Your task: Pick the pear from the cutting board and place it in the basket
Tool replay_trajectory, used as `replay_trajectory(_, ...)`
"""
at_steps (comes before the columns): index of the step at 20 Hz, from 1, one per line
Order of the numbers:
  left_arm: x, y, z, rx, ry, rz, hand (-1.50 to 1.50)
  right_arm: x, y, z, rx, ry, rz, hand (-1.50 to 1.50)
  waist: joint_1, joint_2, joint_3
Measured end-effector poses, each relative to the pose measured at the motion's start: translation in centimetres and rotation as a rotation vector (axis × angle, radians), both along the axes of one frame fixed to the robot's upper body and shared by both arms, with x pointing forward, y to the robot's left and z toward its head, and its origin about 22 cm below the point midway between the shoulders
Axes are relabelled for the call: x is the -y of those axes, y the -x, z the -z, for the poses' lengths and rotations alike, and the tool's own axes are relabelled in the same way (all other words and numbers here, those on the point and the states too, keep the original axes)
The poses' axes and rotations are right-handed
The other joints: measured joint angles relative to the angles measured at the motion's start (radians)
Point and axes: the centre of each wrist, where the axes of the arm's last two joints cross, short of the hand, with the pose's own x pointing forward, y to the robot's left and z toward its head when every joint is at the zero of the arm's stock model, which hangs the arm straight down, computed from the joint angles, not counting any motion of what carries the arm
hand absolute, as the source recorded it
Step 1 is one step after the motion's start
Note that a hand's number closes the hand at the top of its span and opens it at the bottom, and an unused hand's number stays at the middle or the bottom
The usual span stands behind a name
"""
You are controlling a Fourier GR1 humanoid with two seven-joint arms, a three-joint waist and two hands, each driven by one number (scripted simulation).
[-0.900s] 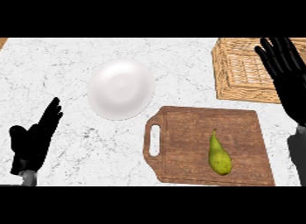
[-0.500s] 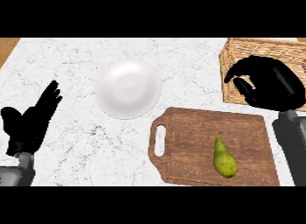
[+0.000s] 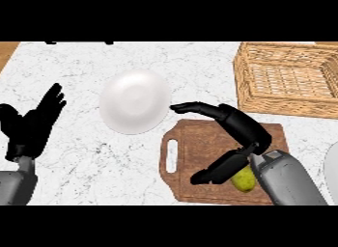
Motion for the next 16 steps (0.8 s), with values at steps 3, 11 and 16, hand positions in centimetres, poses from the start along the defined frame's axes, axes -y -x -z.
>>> replay_trajectory(3,-0.2,0.0,0.6,-0.004,-0.003,-0.006,0.00,-1.2,-0.2,-2.8,-0.027,0.106,0.013,-1.50,-0.004,-0.003,-0.001)
replay_trajectory(11,-0.5,-0.6,-0.2,-0.007,-0.001,0.012,0.00,0.4,-3.5,-11.4,0.074,0.667,0.153,-1.50,0.004,-0.007,-0.003)
replay_trajectory(16,-0.6,-0.9,-0.1,-0.002,0.005,0.013,0.00,2.1,-6.2,-16.4,0.059,0.881,0.230,-1.50,0.008,-0.003,-0.002)
